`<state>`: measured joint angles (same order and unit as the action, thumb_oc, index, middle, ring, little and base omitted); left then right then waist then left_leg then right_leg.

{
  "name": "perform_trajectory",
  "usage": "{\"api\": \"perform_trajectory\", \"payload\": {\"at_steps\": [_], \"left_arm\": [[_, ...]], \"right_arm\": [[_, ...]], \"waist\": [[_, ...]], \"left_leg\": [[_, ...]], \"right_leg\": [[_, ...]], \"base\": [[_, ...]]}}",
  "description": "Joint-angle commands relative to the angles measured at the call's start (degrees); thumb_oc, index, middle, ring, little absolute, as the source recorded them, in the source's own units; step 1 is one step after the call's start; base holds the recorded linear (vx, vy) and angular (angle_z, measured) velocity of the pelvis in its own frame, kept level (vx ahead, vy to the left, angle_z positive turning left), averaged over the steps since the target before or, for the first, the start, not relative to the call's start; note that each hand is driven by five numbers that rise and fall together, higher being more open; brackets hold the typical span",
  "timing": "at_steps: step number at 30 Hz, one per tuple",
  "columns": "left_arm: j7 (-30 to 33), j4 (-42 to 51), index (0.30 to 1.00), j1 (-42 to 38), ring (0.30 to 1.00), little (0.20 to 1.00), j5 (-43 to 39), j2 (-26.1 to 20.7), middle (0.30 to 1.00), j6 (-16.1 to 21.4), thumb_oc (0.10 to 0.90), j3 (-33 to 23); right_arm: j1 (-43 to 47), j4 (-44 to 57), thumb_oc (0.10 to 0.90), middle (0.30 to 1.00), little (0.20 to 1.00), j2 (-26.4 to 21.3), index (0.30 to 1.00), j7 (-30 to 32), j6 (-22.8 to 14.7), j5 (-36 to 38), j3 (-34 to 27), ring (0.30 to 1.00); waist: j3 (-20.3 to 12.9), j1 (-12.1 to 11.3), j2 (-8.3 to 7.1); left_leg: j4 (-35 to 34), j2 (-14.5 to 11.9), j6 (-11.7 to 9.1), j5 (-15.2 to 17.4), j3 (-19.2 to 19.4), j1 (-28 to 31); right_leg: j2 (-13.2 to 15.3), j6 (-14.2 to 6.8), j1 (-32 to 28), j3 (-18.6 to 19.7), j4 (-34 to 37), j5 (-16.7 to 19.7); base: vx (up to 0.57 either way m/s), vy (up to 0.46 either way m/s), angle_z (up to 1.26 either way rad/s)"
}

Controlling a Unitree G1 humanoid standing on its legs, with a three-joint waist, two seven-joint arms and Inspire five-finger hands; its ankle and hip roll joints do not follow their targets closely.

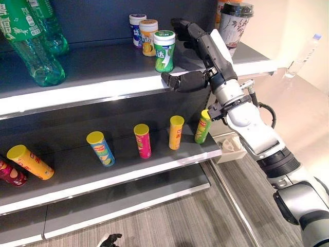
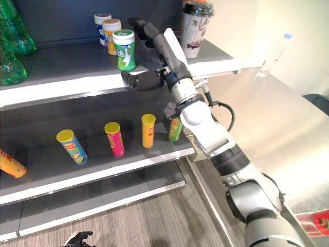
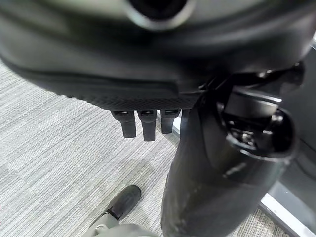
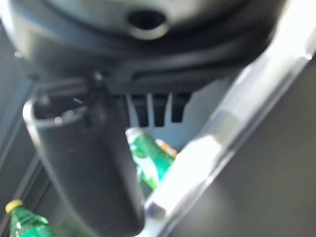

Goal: Put the goods on the table back onto the shelves and tidy them up.

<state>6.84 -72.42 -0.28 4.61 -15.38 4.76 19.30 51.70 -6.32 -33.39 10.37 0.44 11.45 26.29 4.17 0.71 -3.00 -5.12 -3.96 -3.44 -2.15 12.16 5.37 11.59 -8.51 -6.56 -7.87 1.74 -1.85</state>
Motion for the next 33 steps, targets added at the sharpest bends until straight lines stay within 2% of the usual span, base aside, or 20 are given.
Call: {"api": "perform_trajectory", "payload": {"at_steps": [1, 2, 3, 4, 5, 6, 7, 24, 28, 33], "left_arm": [[-0.4, -4.0, 0.9, -0.2, 0.9, 0.9, 1.9, 0.9, 0.9, -0.2, 0.8, 2.4], [-0.3, -3.9, 0.9, -0.2, 0.9, 0.9, 1.8, 0.9, 0.9, -0.1, 0.8, 2.6], [-0.3, -3.9, 0.9, -0.2, 0.9, 0.9, 1.8, 0.8, 0.9, -0.1, 0.8, 2.5], [-0.2, -3.8, 0.9, -0.1, 0.9, 0.9, 1.8, 0.8, 0.9, -0.1, 0.8, 2.5], [-0.2, -3.7, 0.9, -0.1, 0.9, 0.9, 1.9, 0.8, 0.9, -0.2, 0.8, 2.6], [-0.2, -3.7, 0.9, -0.1, 0.9, 0.9, 1.9, 0.8, 0.9, -0.2, 0.8, 2.6], [-0.2, -3.7, 0.9, -0.1, 0.9, 0.9, 1.9, 0.8, 0.9, -0.2, 0.8, 2.6], [0.3, -3.2, 0.9, 0.0, 0.9, 0.9, 2.4, 0.8, 0.9, 0.0, 0.8, 3.0], [0.4, -3.1, 0.9, 0.0, 0.9, 0.9, 2.2, 0.9, 0.9, 0.0, 0.8, 2.9], [0.5, -3.3, 0.9, 0.3, 0.9, 0.9, 2.1, 0.8, 0.9, 0.0, 0.8, 2.7]], "right_arm": [[5.4, -0.7, 0.775, 0.862, 0.862, -0.1, 0.862, 2.1, -3.0, -2.0, -4.2, 0.862], [5.4, -1.0, 0.8, 0.9, 0.9, 0.4, 0.9, 2.3, -2.9, -2.1, -4.1, 0.9], [5.5, -1.0, 0.778, 0.867, 0.867, 0.4, 0.867, 2.3, -2.9, -2.1, -4.1, 0.867], [5.5, -1.1, 0.78, 0.869, 0.869, 0.6, 0.869, 2.3, -2.9, -2.2, -4.1, 0.869], [5.4, -1.4, 0.8, 0.9, 0.9, 1.0, 0.9, 2.2, -2.7, -2.5, -4.0, 0.9], [5.5, -1.6, 0.778, 0.867, 0.867, 1.2, 0.867, 2.3, -2.7, -2.5, -4.0, 0.867], [5.5, -1.6, 0.8, 0.9, 0.9, 1.2, 0.9, 2.3, -2.7, -2.5, -4.0, 0.9], [6.0, -3.4, 0.8, 0.9, 0.9, 4.8, 0.9, 2.4, -2.8, -2.8, -2.8, 0.9], [6.0, -3.7, 0.8, 0.9, 0.9, 4.8, 0.9, 2.8, -2.6, -2.8, -2.8, 0.9], [6.6, -4.3, 0.8, 0.9, 0.9, 2.7, 0.9, 4.0, -2.5, -3.0, -4.0, 0.9]], "waist": [[-2.1, -2.9, -0.03], [-2.1, -3.0, -0.06], [-2.1, -3.0, -0.08], [-2.1, -3.0, -0.07], [-2.1, -3.1, -0.09], [-2.1, -3.2, -0.09], [-2.1, -3.2, -0.09], [-2.3, -4.0, -0.07], [-2.3, -4.0, -0.13], [-2.3, -3.9, -0.11]], "left_leg": [[0.1, 3.5, 3.5, 6.3, -3.2, 2.5], [0.1, 3.6, 3.6, 6.3, -3.3, 2.5], [0.1, 3.6, 3.6, 6.3, -3.3, 2.5], [0.1, 3.6, 3.6, 6.4, -3.3, 2.5], [0.1, 3.7, 3.7, 6.4, -3.4, 2.5], [0.1, 3.7, 3.7, 6.4, -3.4, 2.6], [0.1, 3.7, 3.7, 6.4, -3.4, 2.6], [0.1, 4.1, 4.1, 6.6, -3.8, 2.8], [0.1, 4.3, 4.2, 6.6, -3.9, 2.9], [0.1, 4.3, 4.2, 6.6, -3.9, 2.9]], "right_leg": [[0.4, -0.4, 1.0, 0.8, -8.3, 3.6], [0.5, -0.4, 1.0, 0.8, -8.3, 3.7], [0.5, -0.4, 1.0, 0.8, -8.2, 3.7], [0.5, -0.4, 1.0, 0.8, -8.3, 3.7], [0.6, -0.4, 0.9, 0.8, -8.2, 3.7], [0.6, -0.4, 0.9, 0.7, -8.2, 3.8], [0.6, -0.4, 0.9, 0.7, -8.2, 3.8], [1.0, -0.5, 0.7, 0.5, -8.1, 3.8], [1.1, -0.5, 0.6, 0.5, -8.0, 3.9], [1.1, -0.5, 0.6, 0.5, -8.0, 3.9]], "base": [[0.0, 0.0, 0.0], [0.0, 0.0, 0.0], [0.0, 0.0, 0.0], [0.0, 0.0, 0.0], [0.0, 0.0, 0.0], [0.0, 0.0, 0.0], [0.0, 0.0, 0.0], [0.0, 0.0, 0.0], [0.0, 0.0, 0.0], [0.0, 0.0, 0.0]]}}
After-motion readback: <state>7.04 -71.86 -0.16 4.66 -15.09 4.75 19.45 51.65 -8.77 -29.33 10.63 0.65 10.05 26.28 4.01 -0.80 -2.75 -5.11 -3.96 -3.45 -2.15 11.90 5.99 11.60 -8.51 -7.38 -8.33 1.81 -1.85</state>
